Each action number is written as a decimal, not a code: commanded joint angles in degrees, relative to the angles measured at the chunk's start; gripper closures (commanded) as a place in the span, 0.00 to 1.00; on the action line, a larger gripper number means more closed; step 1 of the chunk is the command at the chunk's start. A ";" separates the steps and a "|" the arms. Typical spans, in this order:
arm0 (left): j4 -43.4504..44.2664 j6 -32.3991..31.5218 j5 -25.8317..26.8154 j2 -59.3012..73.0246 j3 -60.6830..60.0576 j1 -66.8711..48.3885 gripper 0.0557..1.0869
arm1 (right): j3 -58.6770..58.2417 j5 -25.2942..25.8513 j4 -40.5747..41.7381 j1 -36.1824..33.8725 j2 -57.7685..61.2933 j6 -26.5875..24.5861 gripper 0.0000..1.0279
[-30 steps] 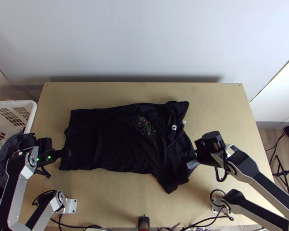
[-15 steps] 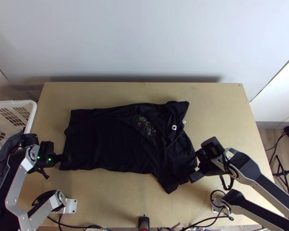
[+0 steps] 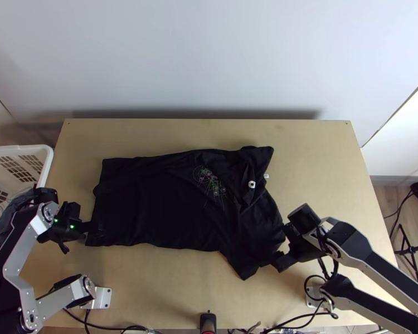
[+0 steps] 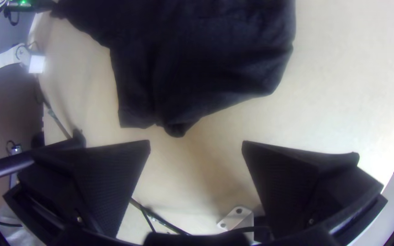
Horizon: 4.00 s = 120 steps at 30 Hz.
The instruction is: Fold the t-shirt
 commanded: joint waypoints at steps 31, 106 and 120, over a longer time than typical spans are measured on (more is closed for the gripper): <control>1.08 3.01 5.20 4.56 -1.04 -3.97 0.88 | 2.16 2.13 17.33 8.17 11.75 2.79 0.97; -8.06 -33.37 14.78 40.42 47.03 -1.07 0.87 | 38.98 1.96 27.96 -19.43 54.29 5.78 0.97; -8.50 -37.59 13.82 40.60 48.88 1.74 0.87 | 39.33 1.87 27.70 -26.55 54.02 5.78 0.97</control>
